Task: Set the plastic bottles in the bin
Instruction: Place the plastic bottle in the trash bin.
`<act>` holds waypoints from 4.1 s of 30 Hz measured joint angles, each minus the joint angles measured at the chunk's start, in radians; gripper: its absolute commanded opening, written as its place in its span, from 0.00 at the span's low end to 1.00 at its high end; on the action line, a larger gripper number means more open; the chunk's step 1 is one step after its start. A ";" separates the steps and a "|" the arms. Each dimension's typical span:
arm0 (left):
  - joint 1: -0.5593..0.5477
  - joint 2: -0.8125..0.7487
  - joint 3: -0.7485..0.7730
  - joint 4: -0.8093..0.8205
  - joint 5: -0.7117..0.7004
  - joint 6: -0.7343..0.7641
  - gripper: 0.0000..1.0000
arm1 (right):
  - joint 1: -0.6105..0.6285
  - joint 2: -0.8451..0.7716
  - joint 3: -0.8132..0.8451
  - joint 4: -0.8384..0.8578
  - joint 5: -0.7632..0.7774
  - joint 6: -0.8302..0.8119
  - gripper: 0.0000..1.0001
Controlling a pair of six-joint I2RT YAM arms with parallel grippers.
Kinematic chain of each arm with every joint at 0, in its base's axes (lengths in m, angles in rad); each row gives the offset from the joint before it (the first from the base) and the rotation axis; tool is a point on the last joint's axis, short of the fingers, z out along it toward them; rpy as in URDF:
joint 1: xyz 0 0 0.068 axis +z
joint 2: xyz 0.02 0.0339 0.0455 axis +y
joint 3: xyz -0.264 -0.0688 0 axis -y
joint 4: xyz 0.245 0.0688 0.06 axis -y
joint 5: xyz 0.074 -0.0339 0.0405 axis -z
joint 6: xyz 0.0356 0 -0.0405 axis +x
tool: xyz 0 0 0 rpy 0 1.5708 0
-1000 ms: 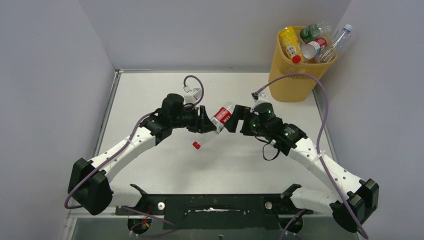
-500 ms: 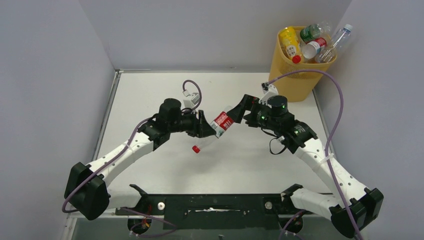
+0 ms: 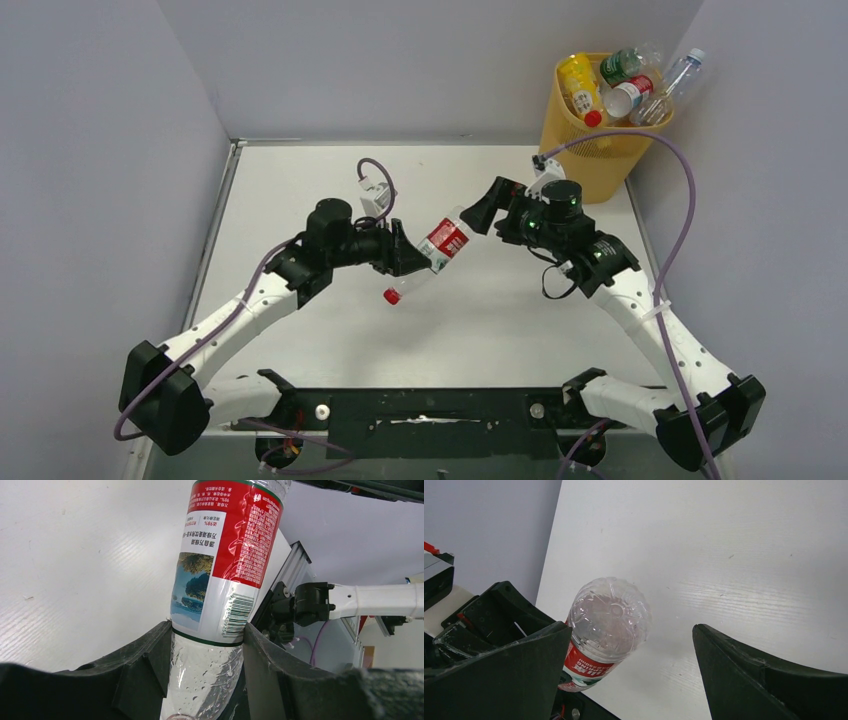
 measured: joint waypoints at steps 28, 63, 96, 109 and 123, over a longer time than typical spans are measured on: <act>0.000 -0.003 -0.041 0.138 0.063 -0.077 0.40 | -0.008 0.057 -0.064 0.164 -0.174 0.095 0.86; 0.032 -0.078 0.089 -0.142 -0.132 0.033 0.89 | -0.035 0.229 0.494 -0.161 0.101 -0.167 0.49; 0.195 -0.201 0.094 -0.371 -0.165 0.196 0.90 | -0.443 0.458 0.851 0.198 0.655 -0.528 0.48; 0.205 -0.197 0.094 -0.381 -0.155 0.200 0.90 | -0.479 0.585 0.872 0.207 0.597 -0.524 0.50; 0.206 -0.174 0.094 -0.381 -0.149 0.198 0.90 | -0.483 0.686 0.885 0.177 0.508 -0.527 0.75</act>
